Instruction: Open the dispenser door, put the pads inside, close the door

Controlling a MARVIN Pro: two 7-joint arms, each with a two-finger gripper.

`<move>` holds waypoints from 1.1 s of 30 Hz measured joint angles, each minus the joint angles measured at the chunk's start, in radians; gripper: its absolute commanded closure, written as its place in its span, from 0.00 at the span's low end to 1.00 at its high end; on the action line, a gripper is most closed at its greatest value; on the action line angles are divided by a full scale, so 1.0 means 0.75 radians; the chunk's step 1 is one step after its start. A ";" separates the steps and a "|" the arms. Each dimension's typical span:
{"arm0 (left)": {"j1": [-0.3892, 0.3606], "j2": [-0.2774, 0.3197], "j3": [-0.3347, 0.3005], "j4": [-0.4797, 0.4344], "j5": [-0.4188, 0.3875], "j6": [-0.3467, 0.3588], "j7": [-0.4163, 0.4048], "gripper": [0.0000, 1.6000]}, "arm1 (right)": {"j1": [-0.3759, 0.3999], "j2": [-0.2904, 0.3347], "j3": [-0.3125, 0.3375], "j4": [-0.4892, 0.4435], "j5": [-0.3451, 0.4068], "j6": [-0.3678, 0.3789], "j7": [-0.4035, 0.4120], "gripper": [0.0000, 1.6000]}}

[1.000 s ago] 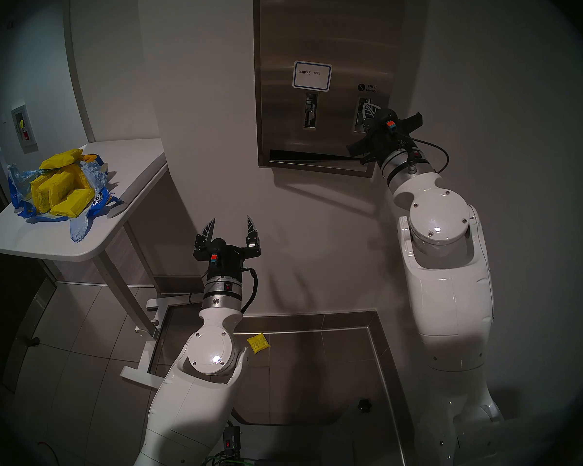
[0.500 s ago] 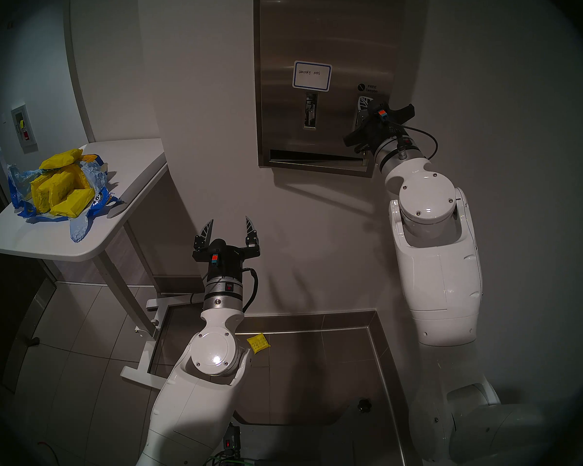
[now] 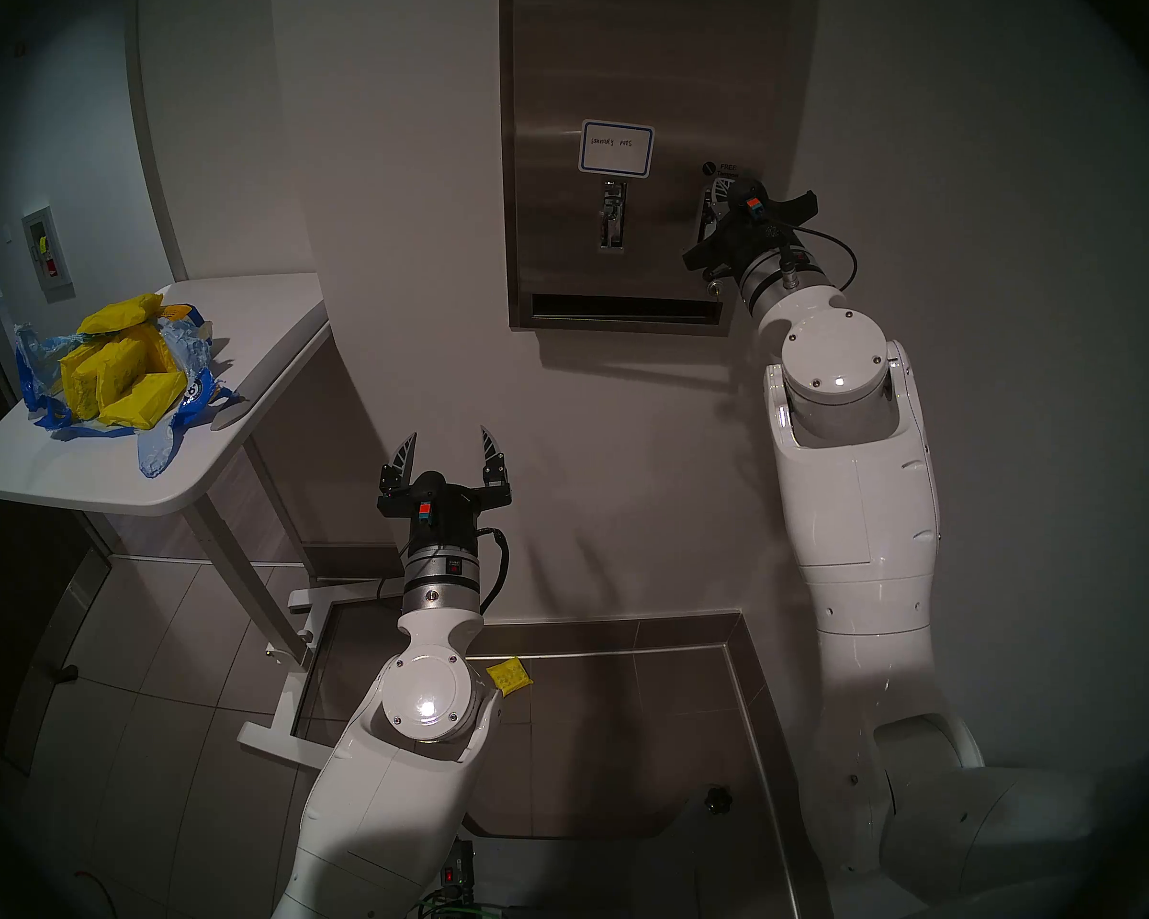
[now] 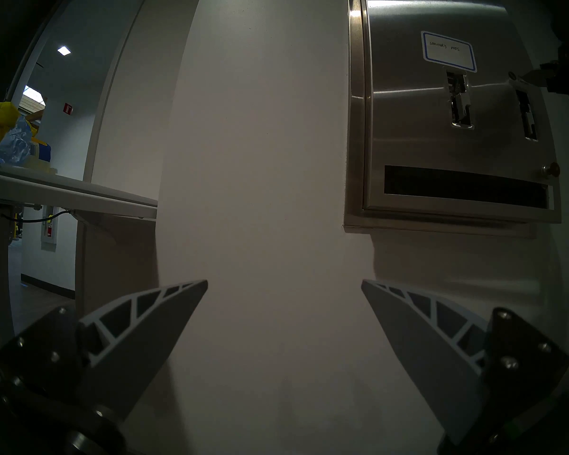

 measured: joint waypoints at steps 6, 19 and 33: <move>0.000 -0.002 0.005 0.000 0.016 0.003 0.022 0.00 | 0.052 -0.009 0.004 0.061 -0.011 -0.005 -0.001 1.00; -0.001 -0.004 0.017 -0.001 0.054 0.009 0.069 0.00 | 0.162 -0.031 0.006 0.180 -0.033 -0.046 -0.011 1.00; -0.003 -0.006 0.030 -0.004 0.098 0.018 0.118 0.00 | 0.290 -0.033 0.023 0.269 -0.057 -0.150 -0.032 1.00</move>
